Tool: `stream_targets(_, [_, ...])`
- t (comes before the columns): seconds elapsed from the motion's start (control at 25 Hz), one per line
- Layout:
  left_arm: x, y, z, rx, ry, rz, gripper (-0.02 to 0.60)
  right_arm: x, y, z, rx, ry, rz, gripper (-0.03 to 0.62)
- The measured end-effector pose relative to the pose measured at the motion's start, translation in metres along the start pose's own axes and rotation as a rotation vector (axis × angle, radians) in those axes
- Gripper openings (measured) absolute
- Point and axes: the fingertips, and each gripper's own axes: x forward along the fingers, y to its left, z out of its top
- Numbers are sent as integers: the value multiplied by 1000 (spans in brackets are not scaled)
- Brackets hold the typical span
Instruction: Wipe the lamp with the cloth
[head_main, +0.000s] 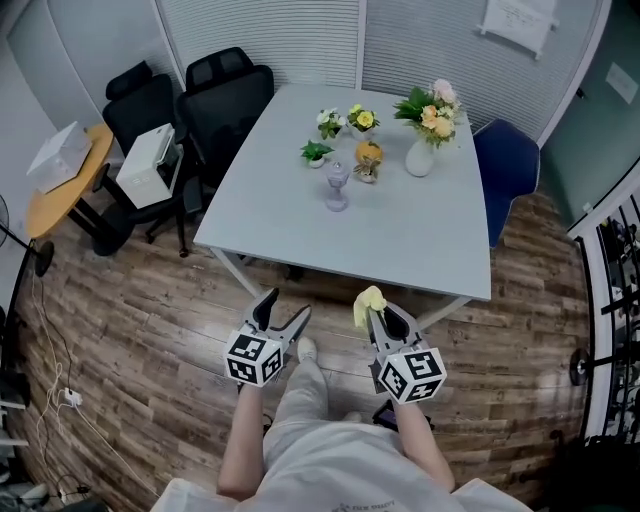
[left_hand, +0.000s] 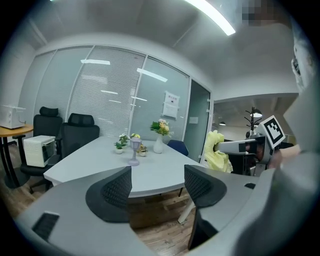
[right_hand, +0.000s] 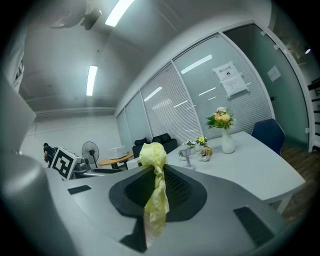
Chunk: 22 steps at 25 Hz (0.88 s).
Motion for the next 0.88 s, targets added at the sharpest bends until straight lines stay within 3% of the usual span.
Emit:
stream_targets(0.32, [112,79,23,9,72,-83,308,110,-62,13,33,73,-94,52])
stream_targets(0.64, [192,142,29,15,147,-154,308,204,-99,29,54,105,-146,52])
stream_targets(0.88, [250,168,18,98,223,-231,308,247,-127,38,109,126,-204,52])
